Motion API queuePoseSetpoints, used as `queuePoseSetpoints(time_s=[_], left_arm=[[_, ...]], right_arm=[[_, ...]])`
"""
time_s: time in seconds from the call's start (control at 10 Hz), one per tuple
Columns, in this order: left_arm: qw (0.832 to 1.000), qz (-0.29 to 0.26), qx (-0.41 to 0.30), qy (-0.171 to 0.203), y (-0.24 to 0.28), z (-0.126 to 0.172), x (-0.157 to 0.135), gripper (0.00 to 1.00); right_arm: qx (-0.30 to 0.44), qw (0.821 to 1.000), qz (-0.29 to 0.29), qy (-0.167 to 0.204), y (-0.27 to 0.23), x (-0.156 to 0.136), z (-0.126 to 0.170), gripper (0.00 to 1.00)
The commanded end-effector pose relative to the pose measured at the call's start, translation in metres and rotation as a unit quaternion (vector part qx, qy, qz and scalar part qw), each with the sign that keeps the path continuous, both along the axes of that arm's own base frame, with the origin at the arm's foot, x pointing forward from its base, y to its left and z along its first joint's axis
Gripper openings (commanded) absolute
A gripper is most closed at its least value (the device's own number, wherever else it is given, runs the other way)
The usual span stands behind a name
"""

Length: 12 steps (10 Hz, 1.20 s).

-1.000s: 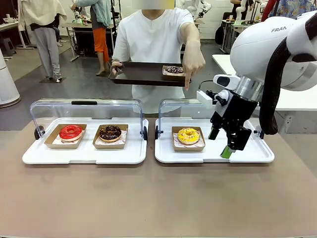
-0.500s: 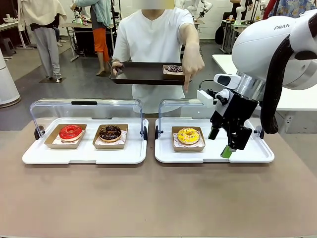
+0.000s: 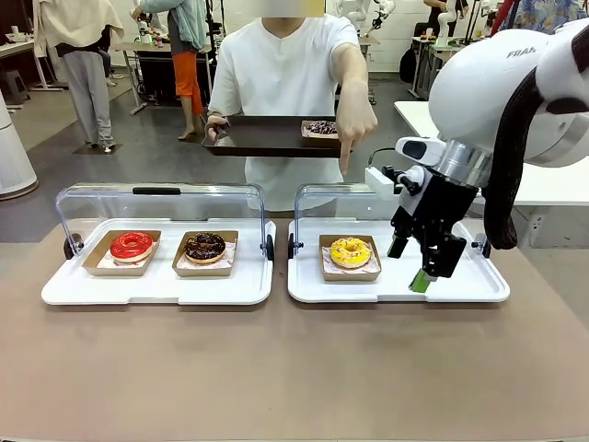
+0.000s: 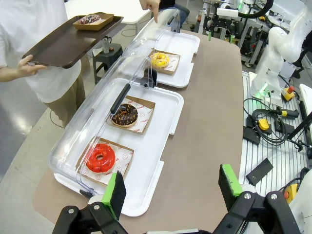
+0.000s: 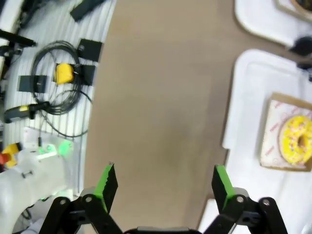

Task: Provide the desired donut to the person.
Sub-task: Pick up and lift the Paper togo box containing the Donut pointed at by the person.

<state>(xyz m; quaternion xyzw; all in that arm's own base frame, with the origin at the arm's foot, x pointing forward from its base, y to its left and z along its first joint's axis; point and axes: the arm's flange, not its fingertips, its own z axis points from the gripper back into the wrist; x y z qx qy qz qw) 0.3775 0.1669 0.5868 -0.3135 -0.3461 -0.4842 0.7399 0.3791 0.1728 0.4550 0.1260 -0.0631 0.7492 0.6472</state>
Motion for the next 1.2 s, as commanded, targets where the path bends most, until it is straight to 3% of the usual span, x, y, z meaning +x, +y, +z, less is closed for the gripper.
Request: queuePoseSetpoints(time_s=[0.0, 0.2, 0.4, 0.7, 0.9, 1.1], left_arm=[[1.0, -0.003, -0.007, -0.005, 0.001, 0.002, 0.0, 1.0], [1.0, -0.003, -0.007, -0.005, 0.001, 0.002, 0.0, 1.0], [1.0, -0.003, -0.007, -0.005, 0.001, 0.002, 0.0, 1.0], [1.0, -0.003, -0.007, -0.005, 0.001, 0.002, 0.0, 1.0], [1.0, -0.003, -0.007, -0.005, 0.001, 0.002, 0.0, 1.0], [1.0, -0.003, -0.007, -0.005, 0.001, 0.002, 0.0, 1.0]], right_arm=[[-0.08, 0.995, -0.053, -0.023, 0.041, 0.009, -0.011, 1.0], [-0.102, 0.991, -0.078, -0.032, 0.073, 0.029, -0.019, 1.0], [-0.098, 0.992, -0.066, -0.035, 0.097, 0.05, -0.033, 1.0], [-0.101, 0.99, -0.077, -0.055, 0.11, 0.089, -0.051, 1.0], [-0.082, 0.993, -0.065, -0.045, 0.112, 0.11, -0.059, 1.0], [-0.084, 0.993, -0.072, -0.041, 0.11, 0.1, -0.057, 1.0]])
